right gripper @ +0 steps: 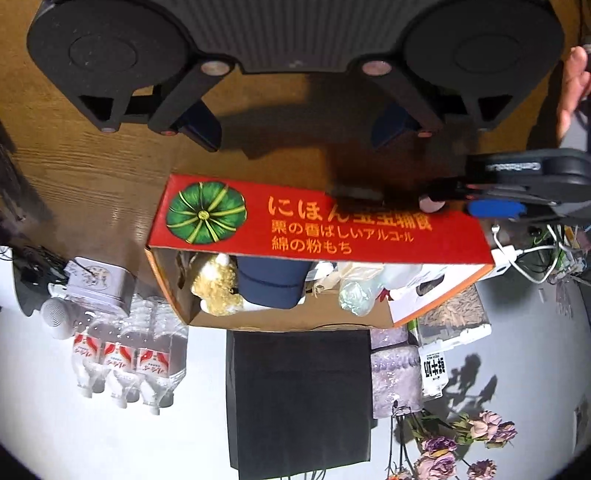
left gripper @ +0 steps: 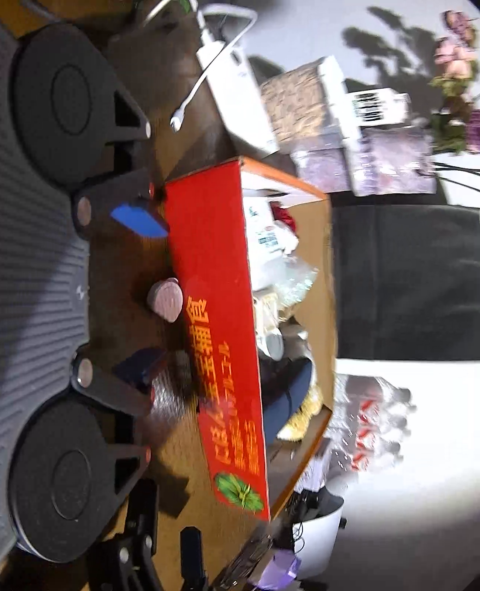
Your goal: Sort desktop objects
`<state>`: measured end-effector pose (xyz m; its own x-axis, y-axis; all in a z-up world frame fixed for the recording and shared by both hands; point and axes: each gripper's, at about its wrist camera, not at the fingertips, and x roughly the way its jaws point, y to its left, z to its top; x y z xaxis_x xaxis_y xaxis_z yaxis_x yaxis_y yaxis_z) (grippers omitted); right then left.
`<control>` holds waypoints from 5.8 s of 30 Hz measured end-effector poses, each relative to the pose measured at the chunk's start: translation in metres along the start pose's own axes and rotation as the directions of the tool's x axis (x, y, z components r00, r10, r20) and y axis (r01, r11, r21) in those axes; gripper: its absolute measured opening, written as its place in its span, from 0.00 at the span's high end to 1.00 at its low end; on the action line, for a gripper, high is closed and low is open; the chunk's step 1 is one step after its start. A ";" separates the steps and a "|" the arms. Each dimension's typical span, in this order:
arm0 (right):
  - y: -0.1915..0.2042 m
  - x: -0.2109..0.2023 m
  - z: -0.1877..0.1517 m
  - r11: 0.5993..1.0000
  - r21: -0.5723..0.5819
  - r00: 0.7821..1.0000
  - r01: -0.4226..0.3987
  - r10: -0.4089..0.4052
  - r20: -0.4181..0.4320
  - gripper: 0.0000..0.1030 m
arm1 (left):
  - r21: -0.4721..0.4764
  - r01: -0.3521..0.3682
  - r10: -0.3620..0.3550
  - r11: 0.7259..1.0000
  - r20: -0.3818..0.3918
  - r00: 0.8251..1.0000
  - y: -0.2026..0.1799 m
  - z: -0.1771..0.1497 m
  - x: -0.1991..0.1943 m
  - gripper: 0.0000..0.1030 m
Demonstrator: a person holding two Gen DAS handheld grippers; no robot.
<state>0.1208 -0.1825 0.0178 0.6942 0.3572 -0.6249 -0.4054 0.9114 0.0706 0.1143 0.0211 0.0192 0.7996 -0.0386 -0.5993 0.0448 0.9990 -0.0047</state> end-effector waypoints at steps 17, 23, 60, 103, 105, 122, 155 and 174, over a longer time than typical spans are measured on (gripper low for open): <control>0.012 -0.003 -0.004 0.999 -0.039 0.999 0.008 -0.006 0.040 0.94 | -0.076 0.026 -0.027 0.997 -0.011 1.000 -0.009 -0.012 -0.017 0.72; 0.023 -0.050 -0.022 0.998 -0.062 0.997 0.011 -0.006 0.079 0.95 | -0.018 0.055 -0.054 0.998 0.034 0.998 -0.033 -0.036 -0.081 0.72; -0.030 0.011 0.132 0.980 0.021 0.978 -0.200 0.201 -0.052 0.95 | 0.007 0.291 -0.290 0.957 -0.058 0.955 0.017 0.120 -0.017 0.72; -0.003 -0.079 0.075 1.000 0.000 1.000 0.011 -0.011 0.013 0.05 | 0.054 0.041 -0.044 0.998 0.061 0.997 0.008 0.081 -0.124 0.00; 0.000 -0.095 0.061 1.000 -0.008 1.000 0.010 -0.010 0.011 0.05 | 0.037 0.046 -0.048 0.998 0.062 0.997 0.006 0.066 -0.137 0.00; 0.051 -0.141 -0.092 0.992 -0.067 0.989 0.107 -0.099 0.111 0.00 | 0.037 -0.051 0.049 0.998 0.051 0.998 0.004 -0.102 -0.177 0.00; 0.061 -0.067 -0.089 0.993 0.027 0.993 0.118 -0.117 -0.024 0.00 | -0.045 -0.079 0.076 0.996 -0.063 0.995 -0.001 -0.092 -0.105 0.00; 0.061 -0.067 -0.089 0.993 0.027 0.993 0.118 -0.117 -0.024 0.00 | -0.042 -0.075 0.072 0.996 -0.064 0.995 0.000 -0.091 -0.104 0.00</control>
<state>-0.0036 -0.1691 -0.0048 0.7228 0.2427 -0.6471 -0.3046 0.9523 0.0171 -0.0235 0.0268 0.0092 0.7607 0.0353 -0.6481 -0.0405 0.9992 0.0068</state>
